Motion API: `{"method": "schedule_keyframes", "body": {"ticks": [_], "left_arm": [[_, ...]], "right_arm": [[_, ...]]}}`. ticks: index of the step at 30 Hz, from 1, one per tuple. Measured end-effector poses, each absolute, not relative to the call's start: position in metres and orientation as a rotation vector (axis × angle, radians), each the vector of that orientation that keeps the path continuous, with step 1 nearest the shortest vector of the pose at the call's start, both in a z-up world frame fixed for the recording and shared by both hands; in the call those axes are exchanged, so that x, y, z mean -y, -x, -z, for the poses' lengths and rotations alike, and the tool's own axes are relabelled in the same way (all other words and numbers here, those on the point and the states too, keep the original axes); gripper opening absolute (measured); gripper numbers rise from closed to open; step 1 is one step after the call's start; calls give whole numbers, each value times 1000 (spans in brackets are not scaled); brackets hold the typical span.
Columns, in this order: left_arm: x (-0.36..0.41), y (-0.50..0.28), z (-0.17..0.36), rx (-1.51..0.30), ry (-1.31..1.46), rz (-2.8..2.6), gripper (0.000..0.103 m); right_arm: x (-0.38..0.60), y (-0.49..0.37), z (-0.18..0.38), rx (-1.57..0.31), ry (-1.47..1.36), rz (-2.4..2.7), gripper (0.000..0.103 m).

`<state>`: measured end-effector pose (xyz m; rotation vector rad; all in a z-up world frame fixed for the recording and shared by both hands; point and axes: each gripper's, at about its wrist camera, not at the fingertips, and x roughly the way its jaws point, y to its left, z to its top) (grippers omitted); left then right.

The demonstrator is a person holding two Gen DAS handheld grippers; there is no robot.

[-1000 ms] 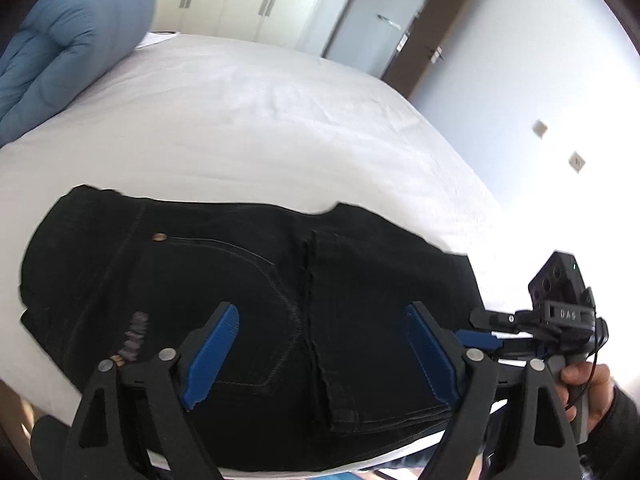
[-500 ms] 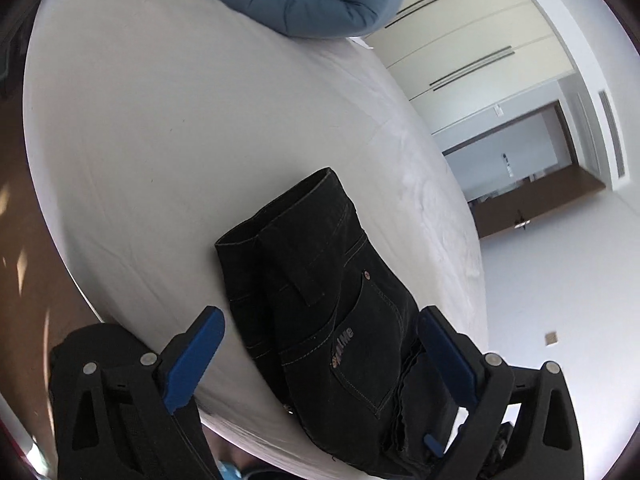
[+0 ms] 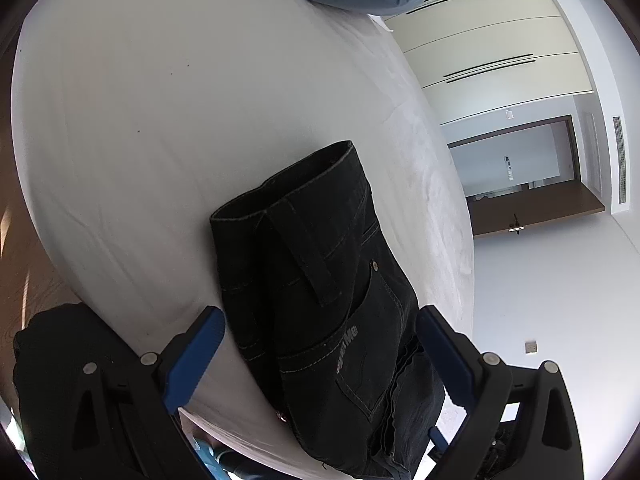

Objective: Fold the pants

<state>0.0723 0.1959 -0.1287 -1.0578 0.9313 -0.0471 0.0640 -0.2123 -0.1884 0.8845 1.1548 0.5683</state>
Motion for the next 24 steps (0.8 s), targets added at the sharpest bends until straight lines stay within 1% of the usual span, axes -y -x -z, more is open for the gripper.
{"method": "schedule_keyframes", "body": {"ticks": [3, 5, 9, 11, 12, 15, 17, 19, 24], "left_arm": [[-206, -66, 118, -874, 1017, -37, 98], [-216, -66, 103, -832, 939, -61, 98], [-230, -94, 68, -758, 725, 220, 98], [-234, -115, 60, -743, 596, 426, 99], [-241, -123, 61, -761, 522, 477, 99], [-240, -147, 79, -897, 274, 555, 99], [-245, -154, 89, -946, 275, 643, 98], [-247, -156, 92, -958, 310, 731, 98], [-229, -137, 90, -957, 176, 859, 98]], "right_arm": [[178, -82, 168, -1168, -837, -658, 73], [152, -92, 160, -1186, -816, -728, 73], [111, -105, 162, -1256, -745, -819, 73], [102, -109, 168, -1288, -725, -837, 73], [100, -111, 170, -1294, -723, -847, 73], [99, -115, 181, -1331, -714, -853, 73], [104, -117, 188, -1348, -699, -845, 73], [105, -118, 196, -1366, -700, -837, 73], [102, -122, 219, -1410, -708, -813, 73]]}}
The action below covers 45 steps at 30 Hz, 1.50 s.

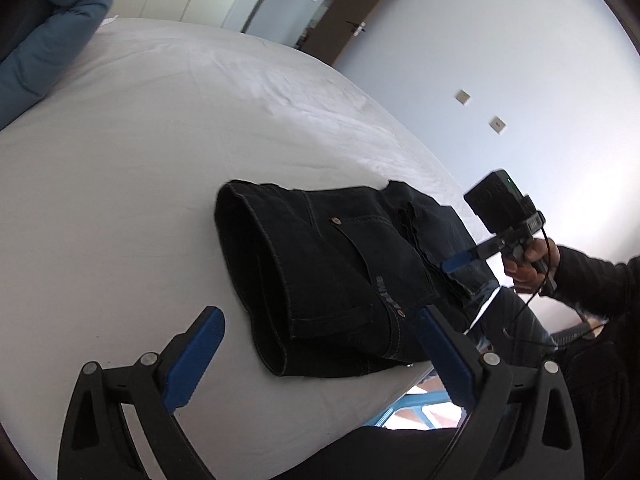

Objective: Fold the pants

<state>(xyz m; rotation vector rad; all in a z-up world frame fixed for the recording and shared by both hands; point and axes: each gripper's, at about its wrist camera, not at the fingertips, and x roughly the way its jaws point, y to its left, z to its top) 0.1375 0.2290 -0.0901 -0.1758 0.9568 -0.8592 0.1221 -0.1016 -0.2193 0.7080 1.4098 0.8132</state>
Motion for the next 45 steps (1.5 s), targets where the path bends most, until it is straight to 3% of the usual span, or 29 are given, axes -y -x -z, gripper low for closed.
{"method": "schedule_keyframes", "body": {"ticks": [4, 11, 14, 27, 37, 45], "left_arm": [[-207, -127, 87, -940, 41, 922, 86], [-192, -129, 79, -930, -41, 1018, 83], [-186, -126, 81, -966, -97, 1067, 71], [-173, -108, 60, -1068, -102, 1284, 71], [-283, -141, 65, -1022, 59, 688, 72], [-204, -81, 69, -959, 200, 960, 72]], "right_arm": [[100, -124, 237, -1444, -716, -789, 73], [96, -129, 245, -1452, -733, -772, 73], [94, -130, 245, -1456, -727, -764, 73], [95, -134, 249, -1456, -734, -754, 73], [100, -134, 248, -1439, -727, -758, 73], [69, -130, 227, -1425, -662, -858, 73]]}}
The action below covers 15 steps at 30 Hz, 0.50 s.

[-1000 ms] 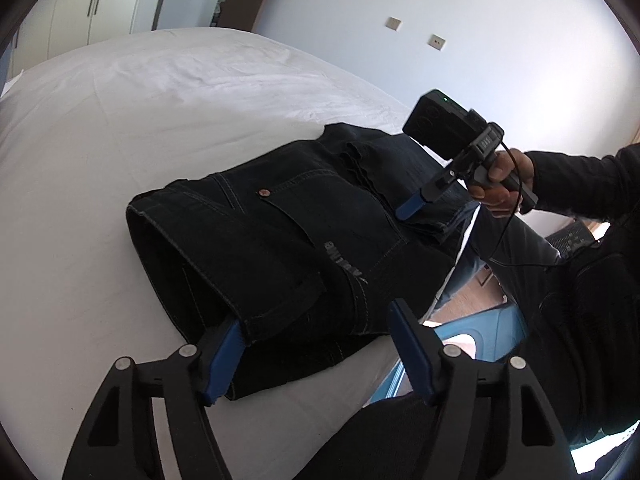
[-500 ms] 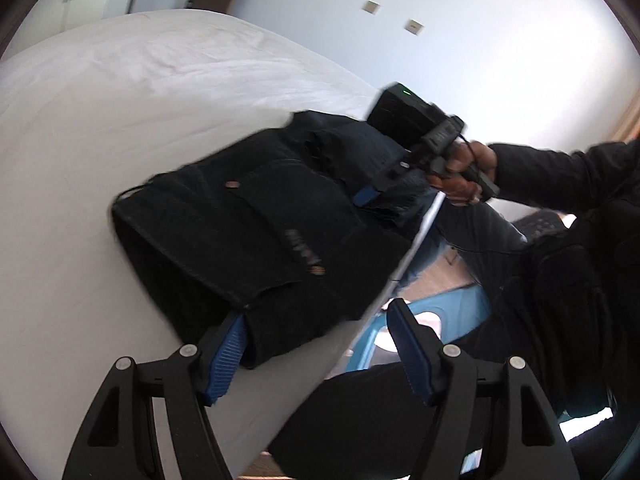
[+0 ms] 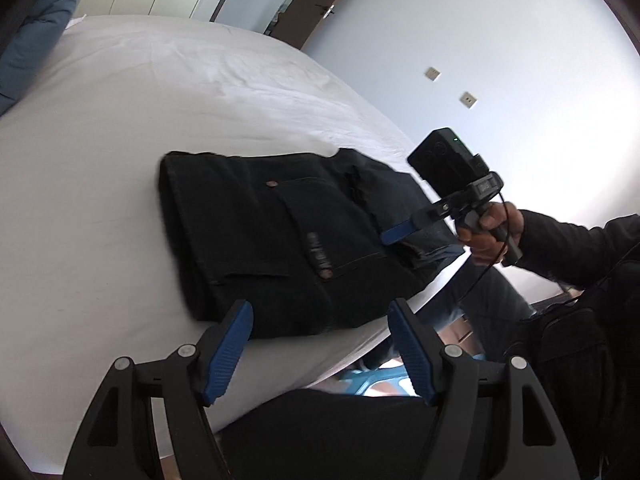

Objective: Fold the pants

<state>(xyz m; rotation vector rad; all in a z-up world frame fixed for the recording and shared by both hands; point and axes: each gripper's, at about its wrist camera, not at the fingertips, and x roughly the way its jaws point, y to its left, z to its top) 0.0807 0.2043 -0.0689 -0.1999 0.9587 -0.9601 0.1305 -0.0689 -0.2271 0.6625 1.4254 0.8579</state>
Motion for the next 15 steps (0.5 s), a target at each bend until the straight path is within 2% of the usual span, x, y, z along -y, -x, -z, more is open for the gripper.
{"method": "schedule_keyframes", "body": {"ticks": [3, 7, 11, 12, 13, 15], "left_arm": [[-168, -81, 63, -903, 202, 989, 77], [-146, -119, 102, -1035, 96, 819, 78], [-172, -148, 120, -1044, 262, 784, 66], [-175, -151, 121, -1040, 280, 757, 57], [-179, -153, 120, -1032, 301, 730, 54], [-185, -151, 116, -1006, 363, 668, 55]], "right_arm": [[50, -130, 226, -1442, -610, -880, 73], [48, -131, 231, -1445, -631, -866, 73], [58, -132, 233, -1428, -667, -825, 73], [61, -132, 234, -1419, -680, -816, 73], [64, -132, 234, -1409, -688, -804, 73], [68, -128, 234, -1394, -722, -793, 73]]}}
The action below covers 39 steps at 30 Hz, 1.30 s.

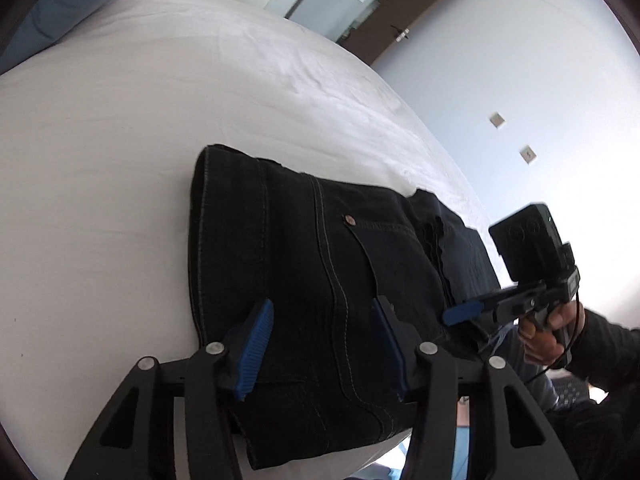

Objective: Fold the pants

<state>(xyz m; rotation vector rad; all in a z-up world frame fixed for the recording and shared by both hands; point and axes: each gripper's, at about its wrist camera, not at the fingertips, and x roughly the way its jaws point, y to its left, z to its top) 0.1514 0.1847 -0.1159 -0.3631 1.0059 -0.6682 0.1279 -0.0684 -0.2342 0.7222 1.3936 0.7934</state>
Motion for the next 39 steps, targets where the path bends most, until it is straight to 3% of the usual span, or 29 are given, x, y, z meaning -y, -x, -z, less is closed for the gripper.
{"method": "schedule_keyframes", "body": {"ticks": [1, 5, 6, 7, 11, 18, 28, 30, 32, 34, 39], "left_arm": [[-188, -145, 110, -984, 361, 601, 65], [-209, -106, 76, -847, 381, 357, 86], [-216, -92, 68, -807, 426, 308, 98], [-222, -78, 63, -770, 482, 248, 103], [-218, -45, 73, -813, 714, 178, 103], [-190, -35, 96, -879, 844, 107, 101], [-212, -40, 122, -895, 925, 57, 100], [-209, -45, 123, -899, 924, 60, 100], [-205, -49, 124, -911, 912, 64, 100], [-201, -51, 127, -924, 915, 70, 100], [-189, -62, 127, -929, 891, 66, 100]], "right_arm": [[70, -126, 234, -1390, -727, -789, 73], [71, -115, 226, -1365, -726, -811, 73], [72, -112, 225, -1357, -735, -819, 73], [75, -110, 224, -1348, -745, -825, 73], [81, -102, 219, -1309, -792, -845, 73], [71, -121, 197, -1275, -811, -927, 73], [-85, -230, 208, -1456, -613, -1055, 73], [-84, -252, 231, -1475, -620, -924, 65], [-64, -277, 250, -1473, -822, -831, 49], [-58, -287, 255, -1474, -851, -780, 41], [-62, -283, 246, -1438, -811, -769, 44]]}}
